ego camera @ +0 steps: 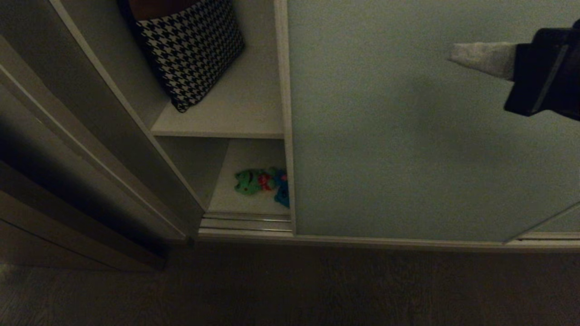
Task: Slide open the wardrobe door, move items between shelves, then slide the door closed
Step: Close the door
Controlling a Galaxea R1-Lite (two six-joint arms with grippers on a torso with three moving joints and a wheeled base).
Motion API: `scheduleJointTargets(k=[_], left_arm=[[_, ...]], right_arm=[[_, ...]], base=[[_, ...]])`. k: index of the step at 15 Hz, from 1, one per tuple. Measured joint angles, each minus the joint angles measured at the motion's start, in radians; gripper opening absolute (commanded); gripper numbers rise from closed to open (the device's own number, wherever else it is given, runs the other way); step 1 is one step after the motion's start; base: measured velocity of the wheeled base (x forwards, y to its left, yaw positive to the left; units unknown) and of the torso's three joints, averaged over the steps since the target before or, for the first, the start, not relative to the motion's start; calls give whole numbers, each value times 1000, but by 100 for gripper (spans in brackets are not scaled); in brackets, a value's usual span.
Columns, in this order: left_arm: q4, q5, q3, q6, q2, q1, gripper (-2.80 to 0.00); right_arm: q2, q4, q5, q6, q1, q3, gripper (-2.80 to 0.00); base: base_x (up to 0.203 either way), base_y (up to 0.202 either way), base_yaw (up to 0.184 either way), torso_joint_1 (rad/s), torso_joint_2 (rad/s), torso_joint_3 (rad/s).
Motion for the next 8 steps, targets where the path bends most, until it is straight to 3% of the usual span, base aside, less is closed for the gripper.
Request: scheduleJointTargets(k=[3, 8], left_arm=[[-1, 0, 0, 0, 0, 0, -280], [0, 0, 0, 0, 0, 0, -280]], right_arm=[[-85, 140, -13, -1, -169, 5, -280], [-223, 448, 11, 19, -613, 52, -280]], base=[[0, 0, 0, 0, 0, 0], [0, 0, 0, 0, 0, 0]])
